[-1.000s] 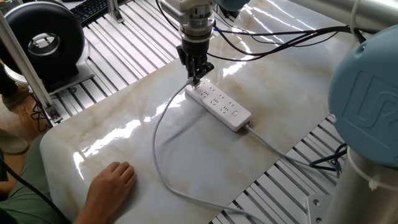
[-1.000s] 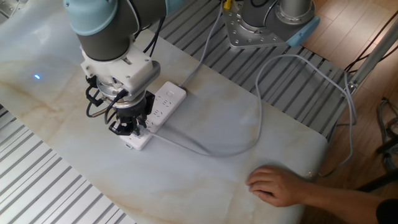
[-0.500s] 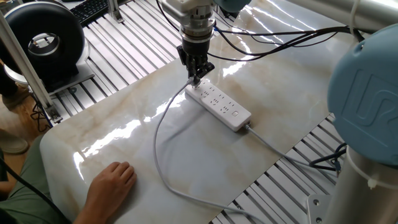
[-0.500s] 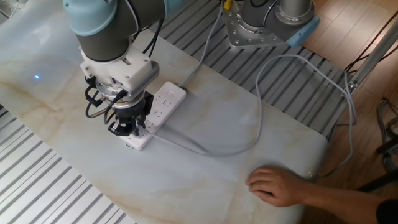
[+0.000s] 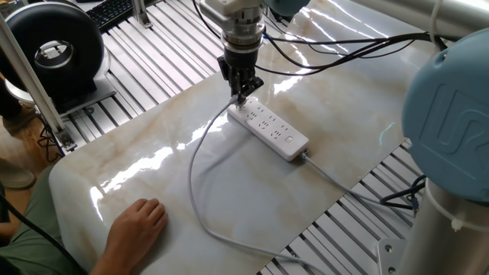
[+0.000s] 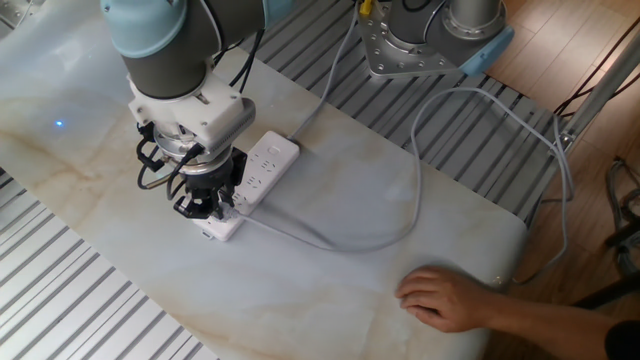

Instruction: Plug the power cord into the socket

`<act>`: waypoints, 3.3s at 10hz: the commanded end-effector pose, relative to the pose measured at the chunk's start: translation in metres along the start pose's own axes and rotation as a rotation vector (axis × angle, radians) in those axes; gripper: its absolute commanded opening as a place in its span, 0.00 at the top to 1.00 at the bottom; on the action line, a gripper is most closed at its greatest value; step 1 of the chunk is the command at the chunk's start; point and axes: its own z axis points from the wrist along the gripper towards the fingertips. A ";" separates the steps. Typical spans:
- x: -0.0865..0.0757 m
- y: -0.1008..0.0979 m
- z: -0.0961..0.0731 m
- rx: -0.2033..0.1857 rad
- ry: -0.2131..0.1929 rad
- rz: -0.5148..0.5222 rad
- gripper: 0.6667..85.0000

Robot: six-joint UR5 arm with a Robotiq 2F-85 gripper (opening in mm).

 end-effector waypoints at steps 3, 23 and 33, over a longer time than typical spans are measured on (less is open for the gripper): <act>-0.002 -0.003 -0.002 0.008 -0.009 -0.013 1.00; -0.001 0.001 -0.005 0.010 -0.055 0.027 1.00; -0.001 -0.002 -0.002 0.016 -0.048 0.039 1.00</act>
